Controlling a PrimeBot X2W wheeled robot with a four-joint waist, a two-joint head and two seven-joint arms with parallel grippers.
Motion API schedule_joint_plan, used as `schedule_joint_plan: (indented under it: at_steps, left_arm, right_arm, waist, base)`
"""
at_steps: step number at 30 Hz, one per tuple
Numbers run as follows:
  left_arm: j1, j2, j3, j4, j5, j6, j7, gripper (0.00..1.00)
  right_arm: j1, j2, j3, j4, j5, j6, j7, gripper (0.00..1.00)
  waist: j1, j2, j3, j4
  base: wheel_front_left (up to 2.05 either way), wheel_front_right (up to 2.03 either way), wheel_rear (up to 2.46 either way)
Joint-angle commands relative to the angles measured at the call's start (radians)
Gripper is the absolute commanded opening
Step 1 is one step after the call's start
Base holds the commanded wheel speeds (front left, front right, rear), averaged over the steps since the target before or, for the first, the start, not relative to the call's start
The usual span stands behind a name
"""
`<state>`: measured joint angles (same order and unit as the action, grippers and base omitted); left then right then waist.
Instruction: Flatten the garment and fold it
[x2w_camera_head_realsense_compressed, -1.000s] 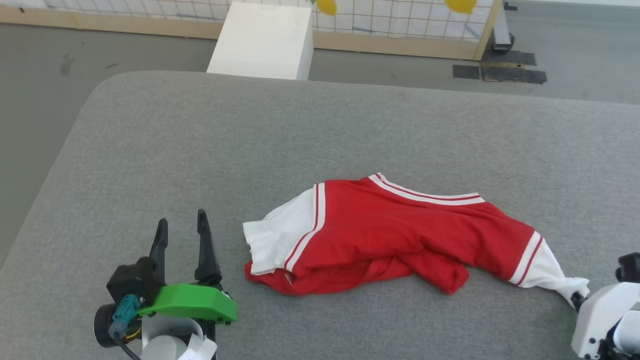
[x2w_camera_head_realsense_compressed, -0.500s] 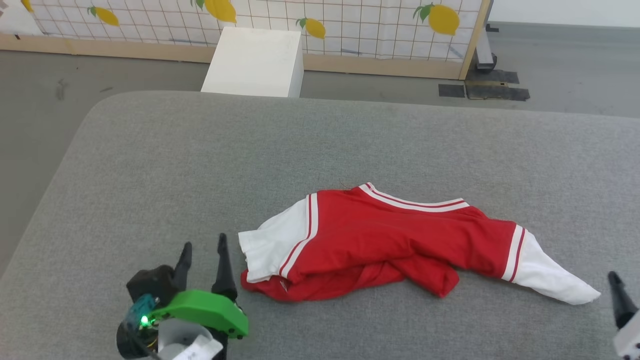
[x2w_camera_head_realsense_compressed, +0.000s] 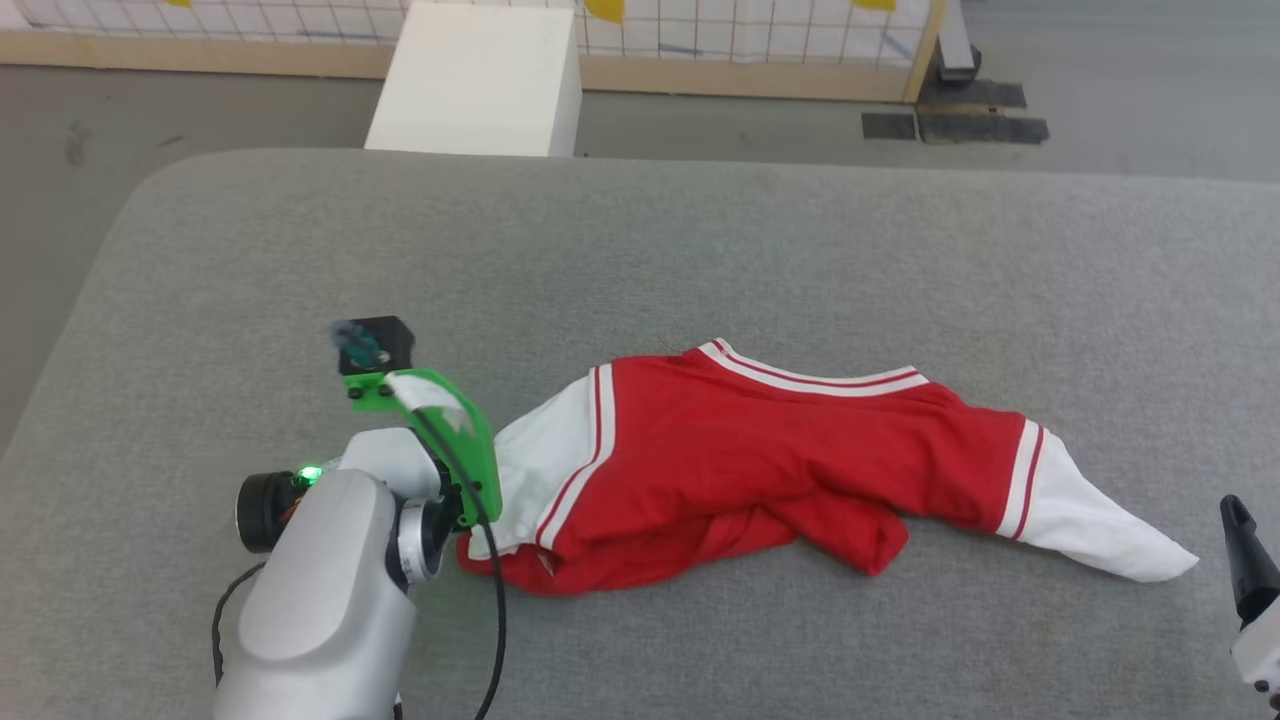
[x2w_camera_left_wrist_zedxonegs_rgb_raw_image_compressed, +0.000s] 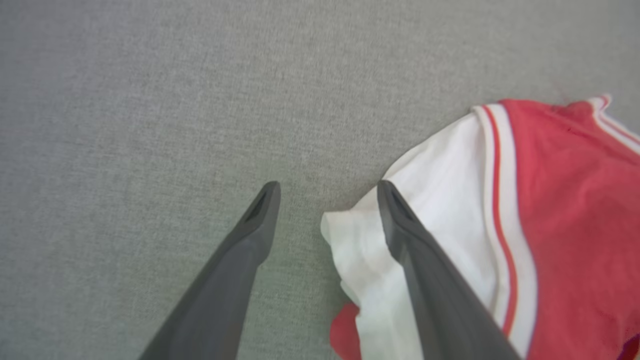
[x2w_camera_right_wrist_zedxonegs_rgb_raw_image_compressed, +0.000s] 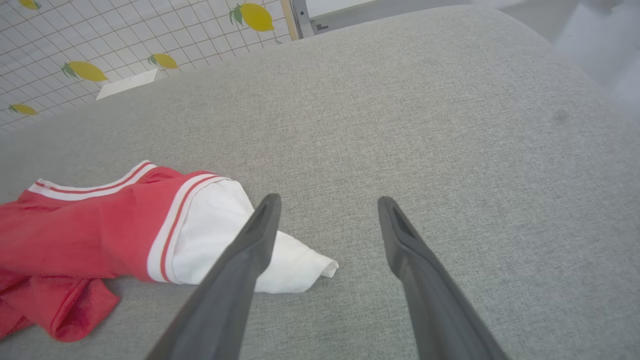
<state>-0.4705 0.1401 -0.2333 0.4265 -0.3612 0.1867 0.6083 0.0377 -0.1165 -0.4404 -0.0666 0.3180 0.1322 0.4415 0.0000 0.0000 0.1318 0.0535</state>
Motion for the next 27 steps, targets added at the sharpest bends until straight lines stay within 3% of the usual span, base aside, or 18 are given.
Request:
schedule_joint_plan:
  at_steps: [1,10,11,12,13,20,24,27]
  left_arm:
    - [-0.018,0.008,-0.018,0.018,0.015,0.005,0.047,1.0]
    - [0.027,-0.014,-0.072,0.095,-0.004,-0.009,0.179,1.0]
    - [0.035,-0.017,-0.075,0.096,-0.01,-0.015,0.182,0.45]
    - [0.042,-0.021,-0.074,0.092,-0.018,-0.021,0.172,0.11]
    - [0.048,-0.024,-0.068,0.088,-0.027,-0.022,0.159,0.0]
    - [0.092,-0.03,0.041,-0.03,-0.092,0.001,-0.042,0.0]
    - [0.15,-0.037,0.103,-0.166,-0.125,0.014,-0.166,0.0]
    - [0.212,-0.045,0.108,-0.256,-0.131,0.024,-0.199,0.0]
  right_arm:
    - [-0.019,0.001,0.003,-0.004,0.006,-0.002,0.003,1.0]
    - [-0.028,-0.003,-0.004,0.001,0.01,-0.002,-0.008,1.0]
    - [-0.029,-0.004,-0.005,0.002,0.011,-0.002,-0.009,1.0]
    - [-0.031,-0.005,-0.006,0.004,0.009,-0.002,-0.011,1.0]
    - [-0.033,-0.004,-0.005,0.005,0.008,-0.002,-0.012,1.0]
    - [-0.037,0.001,0.017,0.014,-0.013,-0.002,-0.013,1.0]
    - [-0.037,-0.032,0.057,0.017,-0.051,-0.002,0.016,1.0]
    - [-0.054,-0.062,0.089,0.029,-0.078,-0.002,0.089,1.0]
  waist:
    - [0.0,0.0,0.028,-0.023]
    - [0.0,0.0,0.063,-0.039]
    - [0.0,0.0,0.064,-0.038]
    - [0.0,0.0,0.066,-0.037]
    - [0.0,0.0,0.067,-0.036]
    - [0.0,0.0,0.055,-0.034]
    - [0.0,0.0,0.049,-0.035]
    - [0.0,0.0,0.052,-0.034]
  base:
    - [0.0,0.0,0.0]
    - [0.0,0.0,0.0]
    - [0.0,0.0,0.0]
    - [0.0,0.0,0.0]
    - [0.0,0.0,0.0]
    - [0.0,0.0,0.0]
    - [0.0,0.0,0.0]
    - [0.0,0.0,0.0]
